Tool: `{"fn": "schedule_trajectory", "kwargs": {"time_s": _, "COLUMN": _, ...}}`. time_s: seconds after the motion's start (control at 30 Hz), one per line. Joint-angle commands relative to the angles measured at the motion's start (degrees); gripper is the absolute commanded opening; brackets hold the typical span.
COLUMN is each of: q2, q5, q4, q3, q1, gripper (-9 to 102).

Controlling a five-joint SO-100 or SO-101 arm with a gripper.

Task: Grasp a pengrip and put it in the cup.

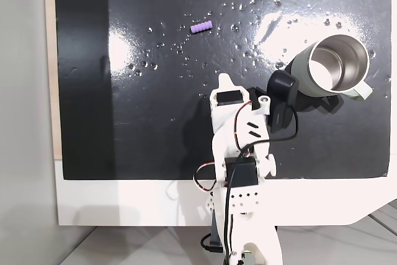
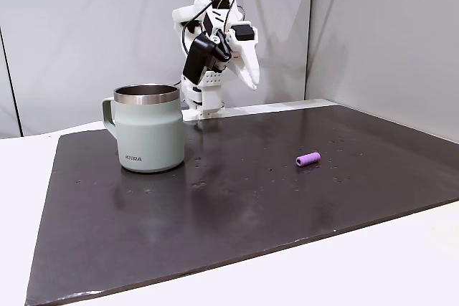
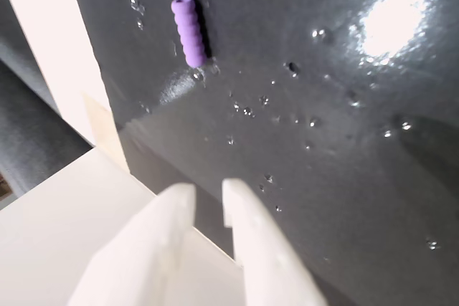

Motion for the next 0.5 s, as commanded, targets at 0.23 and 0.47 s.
{"fn": "schedule_trajectory", "kwargs": {"time_s": 0.23, "q2": -32.6, "q5": 2.9, "q4": 8.7, "q3": -32.9, "q1": 0.1, "gripper": 8}}
{"fn": "schedule_trajectory", "kwargs": {"time_s": 0.47, "q2": -50.7, "q5": 5.4, "q4": 17.1, "q3": -50.8, "q1": 0.4, "gripper": 22}}
